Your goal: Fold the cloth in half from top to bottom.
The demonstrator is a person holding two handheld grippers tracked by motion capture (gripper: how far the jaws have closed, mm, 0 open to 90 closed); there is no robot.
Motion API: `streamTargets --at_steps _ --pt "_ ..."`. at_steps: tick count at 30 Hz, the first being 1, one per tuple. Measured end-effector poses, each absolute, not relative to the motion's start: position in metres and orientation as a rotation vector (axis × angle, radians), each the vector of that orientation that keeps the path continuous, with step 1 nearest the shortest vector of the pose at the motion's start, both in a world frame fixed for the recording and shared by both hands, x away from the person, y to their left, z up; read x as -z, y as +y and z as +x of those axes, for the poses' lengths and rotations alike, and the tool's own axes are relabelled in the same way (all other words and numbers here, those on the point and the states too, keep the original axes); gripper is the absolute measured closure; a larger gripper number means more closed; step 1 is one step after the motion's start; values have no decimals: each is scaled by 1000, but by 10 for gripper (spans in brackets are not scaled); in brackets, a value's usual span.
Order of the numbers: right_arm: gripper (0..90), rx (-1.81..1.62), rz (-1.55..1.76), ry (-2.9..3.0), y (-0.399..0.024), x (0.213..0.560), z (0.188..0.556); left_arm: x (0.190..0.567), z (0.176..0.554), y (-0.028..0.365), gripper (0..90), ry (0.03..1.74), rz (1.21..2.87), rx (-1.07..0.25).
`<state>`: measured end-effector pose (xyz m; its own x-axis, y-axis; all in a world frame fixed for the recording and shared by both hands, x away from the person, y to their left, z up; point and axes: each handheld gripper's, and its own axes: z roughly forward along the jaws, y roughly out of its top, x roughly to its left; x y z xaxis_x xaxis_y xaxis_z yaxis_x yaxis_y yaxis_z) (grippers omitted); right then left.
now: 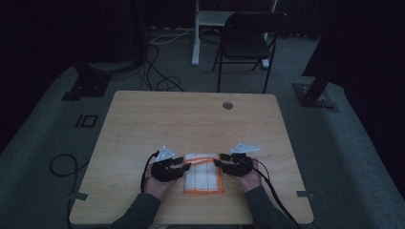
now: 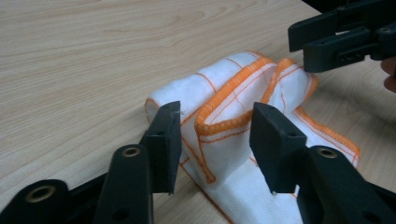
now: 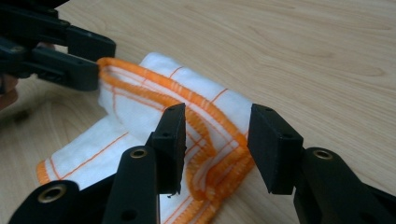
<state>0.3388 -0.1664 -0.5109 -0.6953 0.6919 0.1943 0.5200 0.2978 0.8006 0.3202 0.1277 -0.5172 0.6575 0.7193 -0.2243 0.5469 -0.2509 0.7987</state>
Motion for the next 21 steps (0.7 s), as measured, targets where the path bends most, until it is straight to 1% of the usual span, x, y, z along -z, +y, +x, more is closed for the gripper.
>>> streamTargets --at_steps 4,9,11,14,18,19,21 --pt "562 -1344 1115 2396 -164 513 339 519 324 127 661 1014 1933 -227" --pt "550 -1313 1142 2412 -163 517 350 519 327 126 774 1028 1947 -235" --pt "550 -1296 1142 2435 -160 520 354 519 328 126 813 1027 1953 -239" --pt "553 -1249 1135 2467 -154 523 356 519 328 125 847 1021 1965 -242" --pt "585 -1211 1148 2487 -152 526 356 519 327 124 864 1010 1973 -246" --pt "633 -1215 1155 2500 -153 526 356 519 327 124 866 1010 1975 -247" --pt "684 -1230 1148 2518 -153 525 356 518 326 124 868 1008 1975 -248"
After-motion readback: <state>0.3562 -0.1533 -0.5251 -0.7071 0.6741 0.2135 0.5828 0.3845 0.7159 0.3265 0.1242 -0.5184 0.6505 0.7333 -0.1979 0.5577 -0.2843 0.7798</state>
